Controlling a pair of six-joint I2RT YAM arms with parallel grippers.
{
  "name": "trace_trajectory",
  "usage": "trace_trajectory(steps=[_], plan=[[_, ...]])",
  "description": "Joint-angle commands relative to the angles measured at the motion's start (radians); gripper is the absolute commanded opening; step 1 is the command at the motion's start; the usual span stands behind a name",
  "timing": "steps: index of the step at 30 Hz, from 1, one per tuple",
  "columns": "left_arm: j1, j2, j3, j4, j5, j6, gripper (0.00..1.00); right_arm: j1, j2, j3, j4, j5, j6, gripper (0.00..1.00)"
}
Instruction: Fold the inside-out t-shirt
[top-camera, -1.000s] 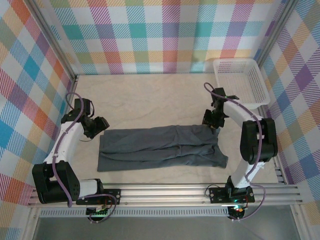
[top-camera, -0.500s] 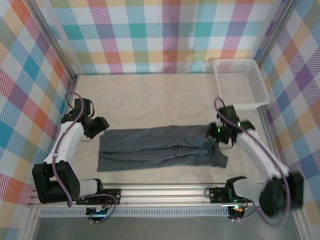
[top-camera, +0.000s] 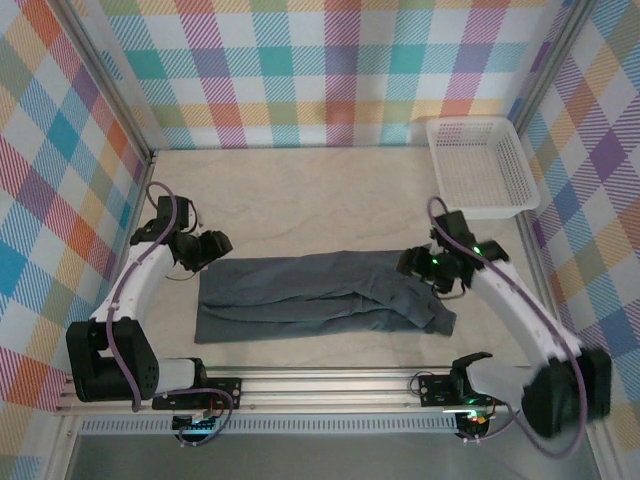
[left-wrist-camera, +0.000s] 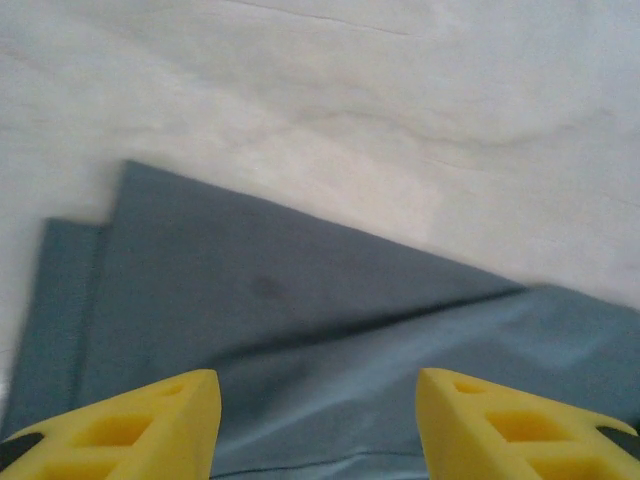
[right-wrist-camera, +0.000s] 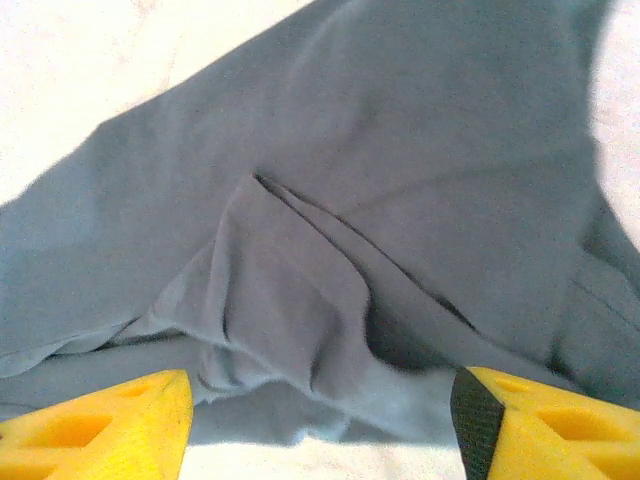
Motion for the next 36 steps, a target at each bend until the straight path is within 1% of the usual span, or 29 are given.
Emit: trace_trajectory(steps=[1,3,5,9,11,12,13,17,19,20,21,22,24,27,28,30,31,32,34,35,36], plan=[[-0.019,-0.046,-0.024,0.039,0.208,0.053,0.55,0.024,0.18,0.076,0.038,-0.026,-0.097,0.7],[-0.031,-0.06,-0.032,0.042,0.242,0.069,0.57,0.038,0.276,0.107,0.067,-0.032,-0.107,0.71],[-0.034,-0.068,-0.037,0.041,0.244,0.074,0.58,0.053,0.351,0.127,0.105,-0.049,-0.108,0.71],[-0.034,-0.06,-0.034,0.035,0.241,0.078,0.59,0.074,0.465,0.15,0.172,-0.117,-0.083,0.66],[-0.035,-0.05,-0.032,0.033,0.238,0.077,0.59,0.085,0.508,0.173,0.163,-0.134,-0.077,0.57],[-0.035,-0.046,-0.032,0.03,0.238,0.078,0.59,0.092,0.513,0.178,0.159,-0.134,-0.076,0.54],[-0.034,-0.041,-0.032,0.028,0.237,0.08,0.59,0.097,0.509,0.179,0.155,-0.128,-0.074,0.48],[-0.036,-0.036,-0.037,0.026,0.228,0.081,0.59,0.101,0.443,0.162,0.122,-0.117,-0.066,0.24],[-0.035,-0.033,-0.039,0.03,0.226,0.078,0.59,0.109,0.403,0.135,0.119,-0.149,-0.049,0.09],[-0.035,-0.029,-0.039,0.033,0.227,0.077,0.59,0.117,0.386,0.117,0.12,-0.172,-0.038,0.05],[-0.036,-0.026,-0.038,0.033,0.226,0.076,0.59,0.133,0.363,0.098,0.113,-0.193,-0.024,0.02],[-0.035,-0.023,-0.035,0.033,0.226,0.076,0.59,0.154,0.339,0.083,0.103,-0.199,-0.011,0.03],[-0.035,-0.021,-0.03,0.029,0.228,0.074,0.59,0.222,0.271,0.031,0.075,-0.189,0.024,0.09],[-0.037,-0.021,-0.032,0.032,0.229,0.072,0.59,0.321,0.169,-0.093,0.085,-0.178,0.127,0.15],[-0.035,-0.017,-0.032,0.034,0.229,0.073,0.59,0.345,0.136,-0.144,0.1,-0.179,0.177,0.18],[-0.037,-0.009,-0.028,0.035,0.238,0.071,0.59,0.367,0.076,-0.216,0.124,-0.204,0.239,0.3],[-0.037,-0.006,-0.027,0.034,0.242,0.071,0.59,0.369,0.041,-0.227,0.109,-0.205,0.248,0.4],[-0.04,-0.003,-0.024,0.029,0.247,0.071,0.59,0.369,0.006,-0.214,0.068,-0.183,0.245,0.49],[-0.053,-0.003,-0.017,-0.008,0.237,0.073,0.59,0.366,-0.051,-0.155,-0.025,-0.08,0.221,0.6],[-0.072,-0.005,-0.015,-0.031,0.226,0.077,0.58,0.361,-0.069,-0.117,-0.063,-0.015,0.209,0.62],[-0.095,-0.009,-0.016,-0.051,0.215,0.08,0.56,0.35,-0.077,-0.094,-0.085,0.033,0.203,0.63]])
